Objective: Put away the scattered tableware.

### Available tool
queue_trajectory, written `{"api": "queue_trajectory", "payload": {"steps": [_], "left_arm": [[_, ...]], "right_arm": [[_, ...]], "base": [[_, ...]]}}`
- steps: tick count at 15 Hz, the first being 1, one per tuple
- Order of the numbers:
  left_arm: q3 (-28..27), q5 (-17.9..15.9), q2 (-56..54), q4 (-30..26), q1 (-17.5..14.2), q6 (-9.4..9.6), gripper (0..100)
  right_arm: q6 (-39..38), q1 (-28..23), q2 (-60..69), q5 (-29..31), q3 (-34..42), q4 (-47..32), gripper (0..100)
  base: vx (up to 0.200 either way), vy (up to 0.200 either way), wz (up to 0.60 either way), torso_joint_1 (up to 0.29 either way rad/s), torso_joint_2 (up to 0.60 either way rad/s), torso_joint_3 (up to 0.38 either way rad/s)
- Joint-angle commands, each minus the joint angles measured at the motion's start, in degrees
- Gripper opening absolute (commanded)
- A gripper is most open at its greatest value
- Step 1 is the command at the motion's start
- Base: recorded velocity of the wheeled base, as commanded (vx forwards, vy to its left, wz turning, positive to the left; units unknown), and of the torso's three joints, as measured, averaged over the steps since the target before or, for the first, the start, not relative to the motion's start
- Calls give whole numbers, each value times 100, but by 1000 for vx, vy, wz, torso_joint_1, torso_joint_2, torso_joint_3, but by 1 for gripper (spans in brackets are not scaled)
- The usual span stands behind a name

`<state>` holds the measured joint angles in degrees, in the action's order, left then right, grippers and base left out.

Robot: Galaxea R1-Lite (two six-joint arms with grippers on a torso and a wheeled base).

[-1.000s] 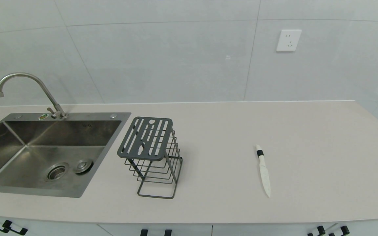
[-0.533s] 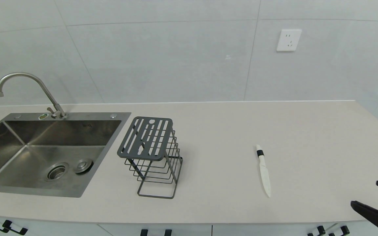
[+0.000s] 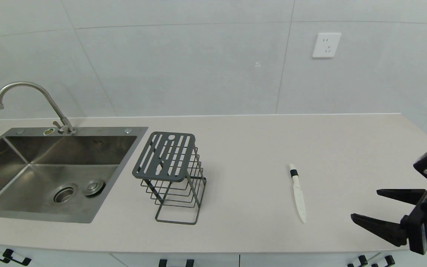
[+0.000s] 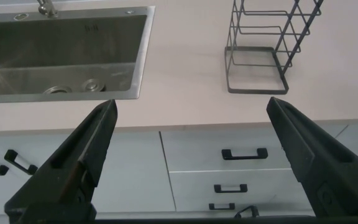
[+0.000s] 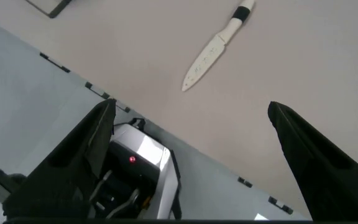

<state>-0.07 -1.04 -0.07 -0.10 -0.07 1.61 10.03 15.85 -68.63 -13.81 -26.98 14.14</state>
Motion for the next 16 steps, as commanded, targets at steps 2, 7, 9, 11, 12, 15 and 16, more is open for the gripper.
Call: {"api": "queue_trajectory", "payload": {"steps": [2,7,9,11,12,15,16], "left_arm": [[7,-2,7,1,-1,6,100],[-1,-2,7,1,-1,6,100],[-1,-2,7,1,-1,6,100],[-1,-2,7,1,-1,6,100],[-1,-2,7,1,-1,6,100],[-1,-2,7,1,-1,-3,100],[-1,-2,7,1,-1,-3,100]], "right_arm": [[-344,692,-704,397,-501,-34,100],[-2251,1483,-2058,1873,-1319,10,100],[-2401,1474,-2409,2067,-1345,19,100],[-2427,1404,-2690,2128,-1416,80,100],[-2418,1351,-2857,2199,-1503,133,100],[-2366,1254,-3279,2489,-1626,326,100],[-2366,1254,-3402,2533,-1644,432,100]], "base": [[0,0,0,0,0,0],[0,0,0,0,0,0],[0,0,0,0,0,0],[0,0,0,0,0,0],[0,0,0,0,0,0],[0,0,0,0,0,0],[0,0,0,0,0,0]]}}
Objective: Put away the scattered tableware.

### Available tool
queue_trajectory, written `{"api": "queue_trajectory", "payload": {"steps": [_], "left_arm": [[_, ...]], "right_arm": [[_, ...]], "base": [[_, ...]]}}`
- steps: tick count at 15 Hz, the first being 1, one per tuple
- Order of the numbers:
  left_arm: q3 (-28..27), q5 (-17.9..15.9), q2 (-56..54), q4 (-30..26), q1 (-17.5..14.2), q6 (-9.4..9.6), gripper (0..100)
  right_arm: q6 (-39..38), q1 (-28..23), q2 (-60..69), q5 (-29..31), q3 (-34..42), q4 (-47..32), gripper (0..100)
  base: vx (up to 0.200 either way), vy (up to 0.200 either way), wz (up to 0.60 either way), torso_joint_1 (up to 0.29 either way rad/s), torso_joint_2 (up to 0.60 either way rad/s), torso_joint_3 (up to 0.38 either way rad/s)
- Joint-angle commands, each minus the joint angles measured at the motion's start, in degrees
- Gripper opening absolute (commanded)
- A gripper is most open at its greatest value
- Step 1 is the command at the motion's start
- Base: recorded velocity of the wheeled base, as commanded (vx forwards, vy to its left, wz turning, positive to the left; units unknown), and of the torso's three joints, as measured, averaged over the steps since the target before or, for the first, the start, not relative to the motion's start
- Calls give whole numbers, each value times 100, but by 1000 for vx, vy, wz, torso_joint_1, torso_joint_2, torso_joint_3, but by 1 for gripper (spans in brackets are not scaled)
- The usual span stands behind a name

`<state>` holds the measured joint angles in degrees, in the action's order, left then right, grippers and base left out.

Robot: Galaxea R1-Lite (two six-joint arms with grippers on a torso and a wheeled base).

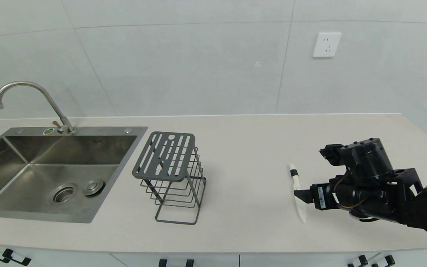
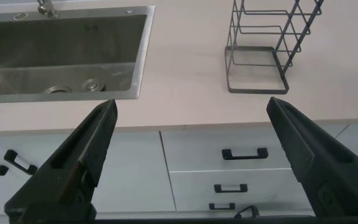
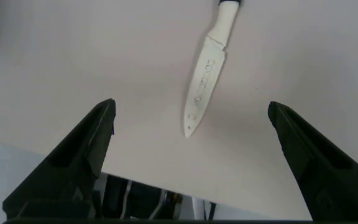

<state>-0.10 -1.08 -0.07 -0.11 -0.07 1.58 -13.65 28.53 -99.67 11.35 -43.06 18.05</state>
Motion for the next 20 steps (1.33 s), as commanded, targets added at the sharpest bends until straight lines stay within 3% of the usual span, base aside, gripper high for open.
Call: {"api": "queue_trajectory", "payload": {"steps": [1,6,20], "left_arm": [[1,-6,7,-7,-1,0,100],[1,-6,7,2,-1,-18,100],[1,-6,7,-7,-1,-27,100]], "right_arm": [[3,-40,-466,69,-80,155,100],[56,-163,-1072,201,-185,664,100],[126,-225,-2179,315,-1205,761,100]], "base": [[0,0,0,0,0,0],[0,0,0,0,0,0],[0,0,0,0,0,0]]}}
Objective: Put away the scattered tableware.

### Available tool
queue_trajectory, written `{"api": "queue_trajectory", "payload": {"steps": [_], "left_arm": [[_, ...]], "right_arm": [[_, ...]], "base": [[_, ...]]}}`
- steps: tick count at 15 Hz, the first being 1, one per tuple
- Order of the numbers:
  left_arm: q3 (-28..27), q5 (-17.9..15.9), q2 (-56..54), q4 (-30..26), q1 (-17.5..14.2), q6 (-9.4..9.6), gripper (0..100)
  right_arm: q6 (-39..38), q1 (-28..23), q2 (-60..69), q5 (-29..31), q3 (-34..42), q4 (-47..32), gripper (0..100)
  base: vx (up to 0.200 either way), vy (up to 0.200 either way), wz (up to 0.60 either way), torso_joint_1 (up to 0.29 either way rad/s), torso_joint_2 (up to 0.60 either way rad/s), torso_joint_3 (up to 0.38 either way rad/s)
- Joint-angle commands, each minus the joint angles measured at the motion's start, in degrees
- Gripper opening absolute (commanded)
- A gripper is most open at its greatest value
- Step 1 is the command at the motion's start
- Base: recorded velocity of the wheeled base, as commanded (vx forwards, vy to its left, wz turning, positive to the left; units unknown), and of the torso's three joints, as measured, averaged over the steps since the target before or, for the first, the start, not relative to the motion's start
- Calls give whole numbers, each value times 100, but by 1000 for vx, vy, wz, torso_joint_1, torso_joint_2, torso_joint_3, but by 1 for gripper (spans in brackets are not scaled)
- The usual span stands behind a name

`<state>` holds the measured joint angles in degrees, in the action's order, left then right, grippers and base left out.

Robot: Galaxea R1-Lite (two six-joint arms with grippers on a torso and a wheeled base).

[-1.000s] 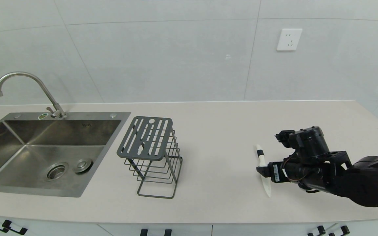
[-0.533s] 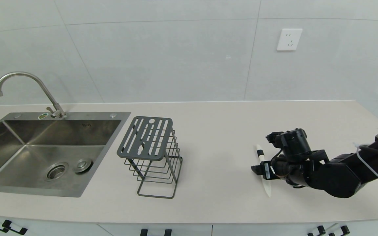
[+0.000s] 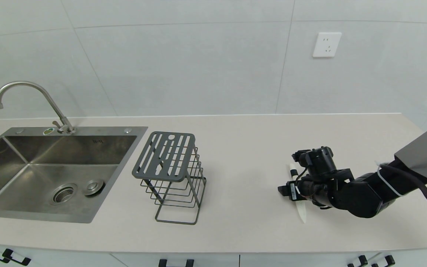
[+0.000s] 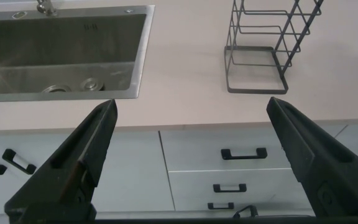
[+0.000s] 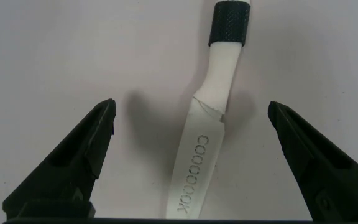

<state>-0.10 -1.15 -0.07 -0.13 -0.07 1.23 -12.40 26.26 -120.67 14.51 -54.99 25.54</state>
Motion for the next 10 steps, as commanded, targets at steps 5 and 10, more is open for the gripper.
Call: {"api": "queue_trajectory", "payload": {"steps": [5,10], "left_arm": [[1,0,7,-4,-1,9,100],[1,0,7,-4,-1,9,100]], "right_arm": [[185,-16,-141,0,-47,39,100],[247,-24,-325,131,32,30,0]], "base": [[0,0,0,0,0,0],[0,0,0,0,0,0]]}}
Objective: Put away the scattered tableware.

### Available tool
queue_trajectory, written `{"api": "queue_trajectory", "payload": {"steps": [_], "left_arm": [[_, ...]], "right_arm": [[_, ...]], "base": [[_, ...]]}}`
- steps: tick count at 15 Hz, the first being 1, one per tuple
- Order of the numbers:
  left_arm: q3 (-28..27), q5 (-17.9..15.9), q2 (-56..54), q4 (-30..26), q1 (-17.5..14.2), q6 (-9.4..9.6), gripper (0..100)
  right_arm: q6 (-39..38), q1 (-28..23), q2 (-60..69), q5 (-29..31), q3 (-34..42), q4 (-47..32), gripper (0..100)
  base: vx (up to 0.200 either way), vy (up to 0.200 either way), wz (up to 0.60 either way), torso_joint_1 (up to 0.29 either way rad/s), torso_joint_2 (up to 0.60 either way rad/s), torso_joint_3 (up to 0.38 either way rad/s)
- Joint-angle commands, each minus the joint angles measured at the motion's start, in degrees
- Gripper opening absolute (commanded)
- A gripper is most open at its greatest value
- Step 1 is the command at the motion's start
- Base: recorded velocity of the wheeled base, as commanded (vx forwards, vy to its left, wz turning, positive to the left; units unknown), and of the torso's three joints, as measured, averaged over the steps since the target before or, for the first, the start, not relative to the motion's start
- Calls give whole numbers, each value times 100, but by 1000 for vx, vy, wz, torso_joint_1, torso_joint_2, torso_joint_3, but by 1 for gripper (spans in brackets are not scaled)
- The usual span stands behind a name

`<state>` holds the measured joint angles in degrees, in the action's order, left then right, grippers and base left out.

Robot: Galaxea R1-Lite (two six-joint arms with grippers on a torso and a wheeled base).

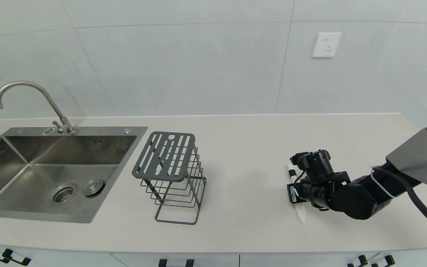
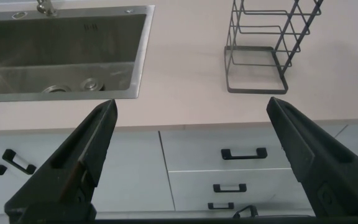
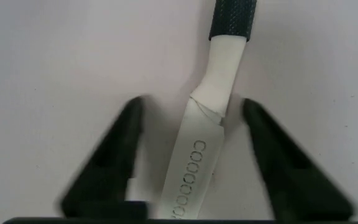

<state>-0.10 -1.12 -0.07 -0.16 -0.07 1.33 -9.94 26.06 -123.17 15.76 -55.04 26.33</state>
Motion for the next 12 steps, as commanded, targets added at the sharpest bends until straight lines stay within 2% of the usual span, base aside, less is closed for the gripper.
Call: {"api": "queue_trajectory", "payload": {"steps": [1,4,7,12], "left_arm": [[1,-2,7,7,-1,-1,100],[1,-2,7,7,-1,-1,100],[1,7,7,7,-1,-10,100],[1,-2,7,7,-1,8,100]], "right_arm": [[0,-31,-119,15,125,-40,0],[0,-66,-163,15,195,-32,0],[246,-66,162,-47,72,390,0],[624,-31,1076,-548,354,1049,0]], "base": [[0,0,0,0,0,0],[0,0,0,0,0,0],[0,0,0,0,0,0],[0,0,0,0,0,0]]}}
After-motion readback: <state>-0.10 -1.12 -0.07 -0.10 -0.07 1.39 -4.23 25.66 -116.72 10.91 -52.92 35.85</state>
